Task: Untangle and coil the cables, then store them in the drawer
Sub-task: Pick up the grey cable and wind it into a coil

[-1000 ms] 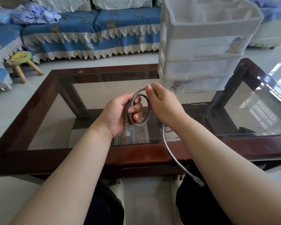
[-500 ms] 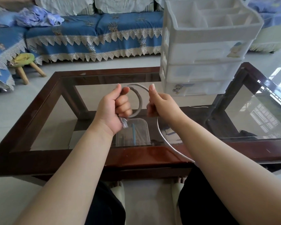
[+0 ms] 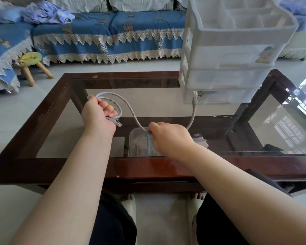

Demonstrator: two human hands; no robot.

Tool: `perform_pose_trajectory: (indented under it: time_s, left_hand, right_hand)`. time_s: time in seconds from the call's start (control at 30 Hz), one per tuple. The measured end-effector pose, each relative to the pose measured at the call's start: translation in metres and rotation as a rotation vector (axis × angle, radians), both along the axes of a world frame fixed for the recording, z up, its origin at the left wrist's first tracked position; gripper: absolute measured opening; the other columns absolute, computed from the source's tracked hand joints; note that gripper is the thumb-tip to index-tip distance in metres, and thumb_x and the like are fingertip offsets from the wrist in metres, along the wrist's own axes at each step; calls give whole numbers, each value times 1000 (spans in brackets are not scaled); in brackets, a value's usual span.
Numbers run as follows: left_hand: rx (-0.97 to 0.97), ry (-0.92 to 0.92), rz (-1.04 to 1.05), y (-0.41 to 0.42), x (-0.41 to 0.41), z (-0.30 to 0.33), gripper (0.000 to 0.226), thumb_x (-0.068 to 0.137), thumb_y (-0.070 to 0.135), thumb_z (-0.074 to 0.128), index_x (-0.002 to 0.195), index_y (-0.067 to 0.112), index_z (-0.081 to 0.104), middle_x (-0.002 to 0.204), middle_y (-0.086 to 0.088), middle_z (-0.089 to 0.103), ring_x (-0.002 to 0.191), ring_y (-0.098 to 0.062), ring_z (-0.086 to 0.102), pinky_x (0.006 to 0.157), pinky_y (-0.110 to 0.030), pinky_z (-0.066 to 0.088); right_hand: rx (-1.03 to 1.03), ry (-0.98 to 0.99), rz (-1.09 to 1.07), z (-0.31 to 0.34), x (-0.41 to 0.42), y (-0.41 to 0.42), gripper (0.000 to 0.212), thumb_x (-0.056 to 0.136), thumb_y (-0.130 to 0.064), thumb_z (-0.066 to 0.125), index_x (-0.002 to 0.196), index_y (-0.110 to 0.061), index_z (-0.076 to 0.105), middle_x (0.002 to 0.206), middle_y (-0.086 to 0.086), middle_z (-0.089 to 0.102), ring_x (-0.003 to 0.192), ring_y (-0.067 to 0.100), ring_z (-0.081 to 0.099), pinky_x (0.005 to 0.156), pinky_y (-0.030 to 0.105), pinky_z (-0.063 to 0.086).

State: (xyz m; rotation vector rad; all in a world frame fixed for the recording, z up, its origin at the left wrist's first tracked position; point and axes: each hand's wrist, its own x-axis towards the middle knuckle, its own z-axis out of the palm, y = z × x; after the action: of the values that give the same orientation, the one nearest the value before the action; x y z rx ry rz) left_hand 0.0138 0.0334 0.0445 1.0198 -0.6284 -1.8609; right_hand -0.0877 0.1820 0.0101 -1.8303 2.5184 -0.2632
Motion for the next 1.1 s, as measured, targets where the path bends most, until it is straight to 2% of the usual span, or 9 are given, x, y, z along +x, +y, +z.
perform_pose_trajectory:
  time_s: [0.13,0.23,0.4,0.5,0.7,0.83,0.9,1.03,1.1]
  left_hand:
    - [-145,-176,-195,2,-11,0,45,103,36,39,63,17,41,41,7,32,34,-8,26,40,-18,25]
    - [-300,-281,-346,3,-12,-2,45,105,37,36,65,16,40,40,6,33,32,-9,28,40,-18,26]
    - [-445,-237,-583,15,-9,-5,43,105,36,35,68,15,42,48,0,45,41,-16,43,45,-24,39]
    - [-490,-228,-717,29,-14,-4,40,105,35,34,71,15,42,52,-2,49,44,-17,46,45,-27,42]
    - [-535,-305,-771,43,-23,-9,41,104,37,37,72,14,49,55,3,51,48,-11,49,48,-23,42]
    - [-525,-298,-824,59,-31,-11,41,105,32,35,76,10,53,51,-2,46,42,-15,45,40,-23,39]
    - [-520,-295,-837,60,-33,-12,42,106,32,34,76,10,52,49,-2,45,40,-16,43,39,-23,37]
    - [-543,-289,-887,61,-31,-11,40,105,34,32,85,9,56,46,-1,38,37,-14,35,40,-24,31]
    - [-500,-272,-931,61,-30,-10,40,105,35,32,82,12,54,42,4,30,34,-9,26,39,-24,27]
  right_hand:
    - [-103,21,198,5,6,1,21,96,-34,42,92,-20,57,90,-4,65,87,23,60,75,36,41]
    - [-161,-131,276,15,7,6,21,94,-39,50,84,-24,60,80,-13,59,89,15,55,85,33,35]
    - [-188,-519,264,32,-2,14,22,97,-30,51,81,-23,65,73,-14,58,66,4,51,67,24,43]
    - [-185,-651,180,37,-7,14,28,99,-31,47,76,-24,63,52,-19,51,50,3,45,53,14,34]
    - [-310,-771,109,31,-16,10,36,101,-30,44,85,-8,67,69,-7,65,57,-1,50,64,19,42]
    - [-359,-750,37,28,-24,10,32,101,-33,41,75,-24,56,64,-14,61,54,-5,53,58,10,39]
    - [-355,-681,9,28,-26,11,30,101,-36,40,74,-29,52,66,-15,61,57,-6,53,59,13,40]
    - [-329,-540,-50,29,-27,11,35,100,-43,38,79,-19,52,68,-9,60,64,10,54,63,31,42]
    - [-335,-445,-107,27,-30,11,44,96,-50,41,74,-13,51,64,-1,54,62,19,51,57,35,39]
